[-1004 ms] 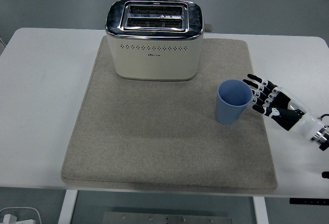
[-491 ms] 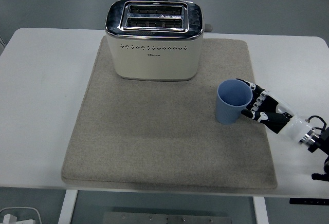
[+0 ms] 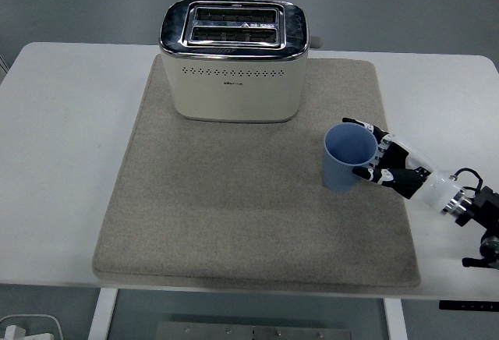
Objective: Put the water cup in front of the bread machine
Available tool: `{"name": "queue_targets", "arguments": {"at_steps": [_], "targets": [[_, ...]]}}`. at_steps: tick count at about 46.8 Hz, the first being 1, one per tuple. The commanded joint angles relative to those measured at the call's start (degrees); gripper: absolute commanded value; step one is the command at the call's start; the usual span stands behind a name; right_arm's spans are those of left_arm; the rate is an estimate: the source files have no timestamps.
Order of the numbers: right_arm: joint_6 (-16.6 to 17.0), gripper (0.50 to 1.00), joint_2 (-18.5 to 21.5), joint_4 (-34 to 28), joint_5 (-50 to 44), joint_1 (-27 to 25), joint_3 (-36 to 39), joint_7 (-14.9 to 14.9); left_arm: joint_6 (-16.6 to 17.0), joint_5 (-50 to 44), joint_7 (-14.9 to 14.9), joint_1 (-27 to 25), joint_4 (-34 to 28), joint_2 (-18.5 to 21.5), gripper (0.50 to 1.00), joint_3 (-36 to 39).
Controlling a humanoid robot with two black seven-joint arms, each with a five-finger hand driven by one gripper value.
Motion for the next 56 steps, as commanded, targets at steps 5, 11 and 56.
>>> {"name": "queue_targets", "arguments": {"at_steps": [5,11,56], "targets": [[0.0,0.94,0.44,0.25,-0.4,0.2,-0.02,0.0,0.01,0.0,0.0,0.0,0.01,0.0,1.0,0.0],[0.0,0.94,0.97,0.34,-1.45,0.47,-0.02,0.0,0.01,0.0,0.0,0.0,-0.08,0.0,1.0,0.0],[0.0,0.938,2.47,0.6,-4.61,1.35,-0.2,0.0,-0.08,0.0,0.0,0.0,0.01,0.0,1.0,0.0]]}}
